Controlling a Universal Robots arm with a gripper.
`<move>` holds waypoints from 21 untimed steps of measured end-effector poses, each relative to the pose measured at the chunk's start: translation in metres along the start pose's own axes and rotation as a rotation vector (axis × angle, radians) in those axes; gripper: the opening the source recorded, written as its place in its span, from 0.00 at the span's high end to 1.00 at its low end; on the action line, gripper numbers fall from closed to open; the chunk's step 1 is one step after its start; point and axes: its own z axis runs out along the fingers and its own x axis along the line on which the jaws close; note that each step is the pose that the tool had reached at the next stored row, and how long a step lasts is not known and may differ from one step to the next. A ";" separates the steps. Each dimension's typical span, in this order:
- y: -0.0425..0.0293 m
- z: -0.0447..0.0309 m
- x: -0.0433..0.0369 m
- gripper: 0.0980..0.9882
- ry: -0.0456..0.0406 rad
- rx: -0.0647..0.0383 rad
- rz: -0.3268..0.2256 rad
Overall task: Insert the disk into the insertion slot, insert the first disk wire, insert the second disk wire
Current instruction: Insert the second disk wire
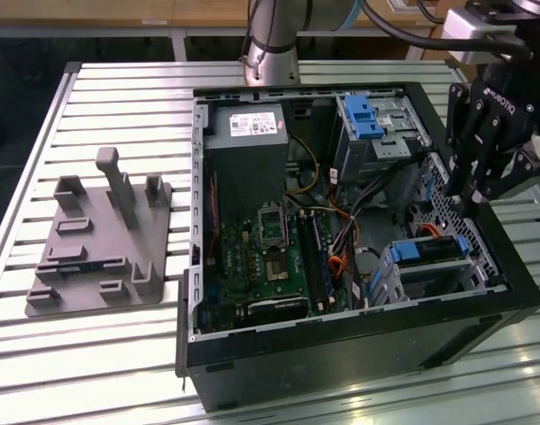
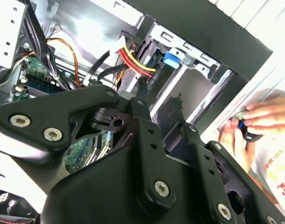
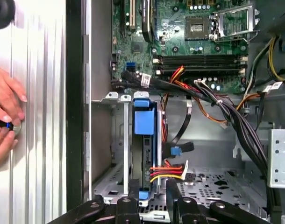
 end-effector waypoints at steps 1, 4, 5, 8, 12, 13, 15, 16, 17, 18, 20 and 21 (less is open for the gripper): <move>0.0008 -0.0004 -0.0034 0.70 0.0068 0.000 0.000; 0.0025 -0.0018 -0.0145 0.70 0.0219 0.000 0.000; 0.0030 -0.0022 -0.0182 0.70 0.0269 0.000 -0.001; 0.0053 -0.0028 -0.0274 0.70 0.0532 -0.001 -0.001; 0.0102 -0.0030 -0.0308 0.70 0.1225 -0.001 -0.003; 0.0118 -0.0029 -0.0314 0.70 0.1378 -0.002 -0.004; 0.0165 -0.0025 -0.0336 0.70 0.1587 -0.002 -0.005; 0.0191 -0.0019 -0.0354 0.70 0.1648 -0.002 -0.005; 0.0215 -0.0017 -0.0377 0.70 0.1693 -0.002 -0.005; 0.0236 -0.0017 -0.0403 0.70 0.1731 -0.002 -0.005; 0.0271 -0.0017 -0.0454 0.70 0.1792 -0.002 -0.006; 0.0282 -0.0018 -0.0476 0.70 0.1824 -0.002 -0.006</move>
